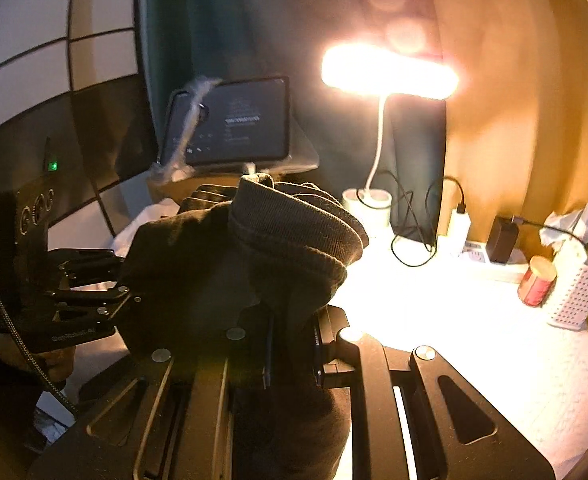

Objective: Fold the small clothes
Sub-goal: 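Fold the held collar end over and lower it onto the strip with both grippers, then open the right gripper and lift it off the folded shirt while the left gripper holds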

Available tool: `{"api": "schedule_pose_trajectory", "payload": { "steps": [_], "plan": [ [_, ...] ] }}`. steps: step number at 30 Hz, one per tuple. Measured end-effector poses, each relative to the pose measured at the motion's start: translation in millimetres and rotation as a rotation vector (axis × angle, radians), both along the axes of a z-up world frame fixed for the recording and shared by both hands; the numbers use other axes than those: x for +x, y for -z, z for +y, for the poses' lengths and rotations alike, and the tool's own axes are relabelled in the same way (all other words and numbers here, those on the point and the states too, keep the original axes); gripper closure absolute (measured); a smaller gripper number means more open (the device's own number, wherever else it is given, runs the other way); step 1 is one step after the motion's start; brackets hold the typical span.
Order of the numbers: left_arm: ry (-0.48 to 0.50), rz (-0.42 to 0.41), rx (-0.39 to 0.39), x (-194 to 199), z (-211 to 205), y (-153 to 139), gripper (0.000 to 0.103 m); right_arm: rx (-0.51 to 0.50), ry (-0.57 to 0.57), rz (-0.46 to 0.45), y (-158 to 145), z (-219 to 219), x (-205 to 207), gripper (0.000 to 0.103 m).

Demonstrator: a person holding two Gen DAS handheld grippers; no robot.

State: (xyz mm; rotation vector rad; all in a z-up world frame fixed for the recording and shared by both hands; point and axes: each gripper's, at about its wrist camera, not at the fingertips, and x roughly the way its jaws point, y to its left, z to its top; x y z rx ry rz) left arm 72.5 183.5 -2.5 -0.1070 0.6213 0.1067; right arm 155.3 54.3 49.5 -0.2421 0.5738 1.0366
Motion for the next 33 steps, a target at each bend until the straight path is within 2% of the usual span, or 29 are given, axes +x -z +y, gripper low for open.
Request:
{"api": "schedule_pose_trajectory", "payload": {
  "steps": [11, 19, 29, 33],
  "plan": [
    [-0.046, 0.113, -0.024, 35.3, 25.3, 33.2, 0.087, -0.059, 0.024, 0.097, 47.8, 32.4, 54.5, 0.087],
    [-0.044, 0.187, -0.051, 54.2, 39.4, 55.9, 0.087, -0.1, 0.039, 0.163, 77.9, 43.9, 76.2, 0.087],
    [-0.083, 0.269, -0.147, 75.2, 58.1, 84.0, 0.086, -0.155, 0.093, 0.279, 120.4, 54.4, 110.6, 0.086],
    [-0.127, 0.284, -0.183, 77.2, 68.1, 88.2, 0.083, -0.154, 0.127, 0.308, 127.9, 48.5, 122.2, 0.072]
  ]
}}
